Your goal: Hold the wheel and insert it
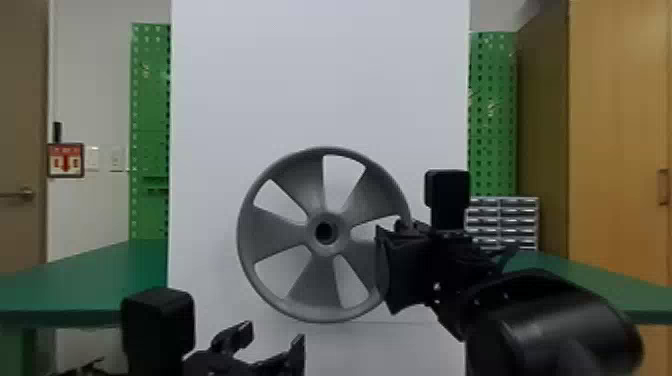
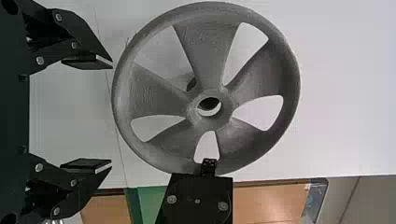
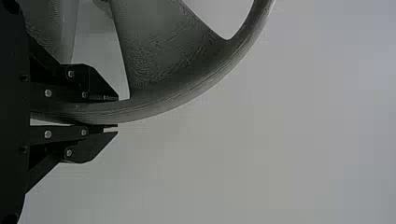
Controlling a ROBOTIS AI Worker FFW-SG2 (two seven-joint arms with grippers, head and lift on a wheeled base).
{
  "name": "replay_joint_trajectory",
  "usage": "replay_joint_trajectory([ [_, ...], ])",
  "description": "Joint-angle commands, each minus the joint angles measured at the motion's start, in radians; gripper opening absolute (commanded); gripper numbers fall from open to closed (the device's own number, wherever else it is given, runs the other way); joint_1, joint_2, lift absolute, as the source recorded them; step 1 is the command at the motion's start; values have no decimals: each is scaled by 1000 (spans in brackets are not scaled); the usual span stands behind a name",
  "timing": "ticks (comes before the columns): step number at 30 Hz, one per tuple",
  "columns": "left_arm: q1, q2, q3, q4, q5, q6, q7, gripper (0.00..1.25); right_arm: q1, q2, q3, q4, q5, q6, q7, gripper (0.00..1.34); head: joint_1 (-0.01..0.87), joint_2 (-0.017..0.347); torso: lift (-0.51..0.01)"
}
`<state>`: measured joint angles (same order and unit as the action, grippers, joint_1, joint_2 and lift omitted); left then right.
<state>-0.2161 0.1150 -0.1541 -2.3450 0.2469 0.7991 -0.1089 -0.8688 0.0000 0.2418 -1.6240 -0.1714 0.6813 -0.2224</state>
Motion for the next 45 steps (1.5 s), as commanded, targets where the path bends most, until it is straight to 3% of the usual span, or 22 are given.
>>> replay_joint_trajectory([
  [1,0,2,-1,1,0,-3,0,753,-4,1,-3,6,1,-2,0,186,0,32,-487],
  [45,-3,2,-5,9,3,-15,0,753,-35,1,4,101,1,-48,21,178,0,32,-487],
])
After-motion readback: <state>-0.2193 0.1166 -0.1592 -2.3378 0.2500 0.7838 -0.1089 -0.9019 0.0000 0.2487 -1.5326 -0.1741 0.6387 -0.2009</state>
